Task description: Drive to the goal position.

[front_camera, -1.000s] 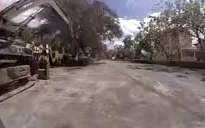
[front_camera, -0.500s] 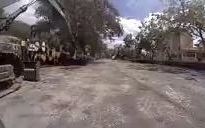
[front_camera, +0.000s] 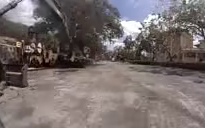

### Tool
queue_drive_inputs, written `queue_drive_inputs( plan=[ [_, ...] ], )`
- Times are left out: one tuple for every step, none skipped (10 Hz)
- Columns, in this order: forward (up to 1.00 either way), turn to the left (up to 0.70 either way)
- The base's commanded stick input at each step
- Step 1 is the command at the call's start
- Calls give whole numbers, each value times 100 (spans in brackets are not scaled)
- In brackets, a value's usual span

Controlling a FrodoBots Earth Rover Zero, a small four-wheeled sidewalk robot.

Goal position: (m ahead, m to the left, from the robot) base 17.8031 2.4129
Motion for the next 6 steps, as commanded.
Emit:
queue_drive_inputs(
  plan=[
    [85, 1],
    [85, 1],
    [85, 1],
    [85, 1],
    [85, 1],
    [85, 1]
  ],
)
